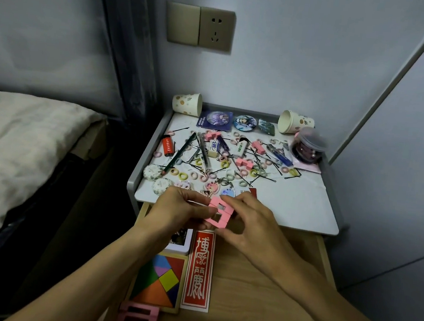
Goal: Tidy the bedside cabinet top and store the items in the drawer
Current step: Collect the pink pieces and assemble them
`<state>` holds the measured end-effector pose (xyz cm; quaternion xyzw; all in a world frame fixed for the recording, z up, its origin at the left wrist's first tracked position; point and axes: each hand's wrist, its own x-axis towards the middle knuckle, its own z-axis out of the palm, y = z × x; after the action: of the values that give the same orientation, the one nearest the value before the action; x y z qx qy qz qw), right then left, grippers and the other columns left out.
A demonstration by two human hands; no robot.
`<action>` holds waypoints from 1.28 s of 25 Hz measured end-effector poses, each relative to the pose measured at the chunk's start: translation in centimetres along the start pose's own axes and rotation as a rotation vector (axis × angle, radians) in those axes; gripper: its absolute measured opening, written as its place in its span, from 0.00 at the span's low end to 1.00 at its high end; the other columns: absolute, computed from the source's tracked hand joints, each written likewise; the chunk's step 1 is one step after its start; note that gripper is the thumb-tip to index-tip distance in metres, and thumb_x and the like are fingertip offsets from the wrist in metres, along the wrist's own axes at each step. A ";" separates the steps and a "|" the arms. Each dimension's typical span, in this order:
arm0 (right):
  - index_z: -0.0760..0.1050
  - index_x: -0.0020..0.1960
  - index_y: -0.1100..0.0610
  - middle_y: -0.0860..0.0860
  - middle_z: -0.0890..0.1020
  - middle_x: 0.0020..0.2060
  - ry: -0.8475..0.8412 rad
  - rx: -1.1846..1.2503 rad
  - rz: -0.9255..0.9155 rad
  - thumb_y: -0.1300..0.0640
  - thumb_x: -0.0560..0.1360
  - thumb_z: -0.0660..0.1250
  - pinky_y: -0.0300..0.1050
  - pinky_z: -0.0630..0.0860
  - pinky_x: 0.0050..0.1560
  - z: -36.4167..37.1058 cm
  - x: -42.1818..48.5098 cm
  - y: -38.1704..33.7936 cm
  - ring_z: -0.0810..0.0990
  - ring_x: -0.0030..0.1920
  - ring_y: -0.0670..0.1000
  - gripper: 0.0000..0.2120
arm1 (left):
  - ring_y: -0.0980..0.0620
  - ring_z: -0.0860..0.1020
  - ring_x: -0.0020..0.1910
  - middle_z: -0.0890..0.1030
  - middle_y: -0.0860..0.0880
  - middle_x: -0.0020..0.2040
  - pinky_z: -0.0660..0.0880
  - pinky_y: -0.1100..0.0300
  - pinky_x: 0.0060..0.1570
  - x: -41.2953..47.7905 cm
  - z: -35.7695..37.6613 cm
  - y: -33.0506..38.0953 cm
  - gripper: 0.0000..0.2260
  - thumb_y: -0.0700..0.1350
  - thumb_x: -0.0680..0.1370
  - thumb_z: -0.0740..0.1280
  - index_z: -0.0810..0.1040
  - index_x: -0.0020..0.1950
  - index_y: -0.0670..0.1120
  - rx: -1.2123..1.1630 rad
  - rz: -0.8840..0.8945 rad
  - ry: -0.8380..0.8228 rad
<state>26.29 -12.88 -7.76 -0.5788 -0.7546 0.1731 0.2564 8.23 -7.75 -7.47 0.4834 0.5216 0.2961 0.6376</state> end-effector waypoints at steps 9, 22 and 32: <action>0.73 0.66 0.52 0.45 0.76 0.57 0.091 -0.110 -0.057 0.49 0.72 0.74 0.32 0.74 0.53 0.5 -0.1 -0.2 0.76 0.55 0.42 0.25 | 0.49 0.83 0.31 0.86 0.41 0.40 0.77 0.64 0.30 -0.4 0.0 0.4 0.05 0.35 0.71 0.73 0.83 0.46 0.37 -0.021 -0.007 0.041; 0.72 0.66 0.48 0.43 0.76 0.57 -0.399 -0.035 -0.073 0.47 0.70 0.73 0.28 0.66 0.45 7.1 -3.3 0.4 0.69 0.52 0.37 0.26 | 0.45 0.82 0.47 0.83 0.46 0.50 0.79 0.54 0.45 -1.8 -6.0 0.0 0.13 0.55 0.77 0.69 0.78 0.51 0.46 1.363 -0.157 0.206; 0.75 0.59 0.56 0.52 0.76 0.58 -0.692 -0.120 -0.308 0.53 0.78 0.64 0.41 0.68 0.60 13.8 -4.9 1.7 0.74 0.57 0.49 0.12 | 0.45 0.80 0.56 0.79 0.46 0.58 0.72 0.54 0.44 -0.2 -5.7 -2.1 0.23 0.55 0.76 0.70 0.71 0.66 0.45 1.525 -0.326 0.112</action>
<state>20.45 -16.62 -20.77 -0.3797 -0.8834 0.2733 -0.0250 2.49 -6.97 -9.28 0.6896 0.6770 -0.2176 0.1374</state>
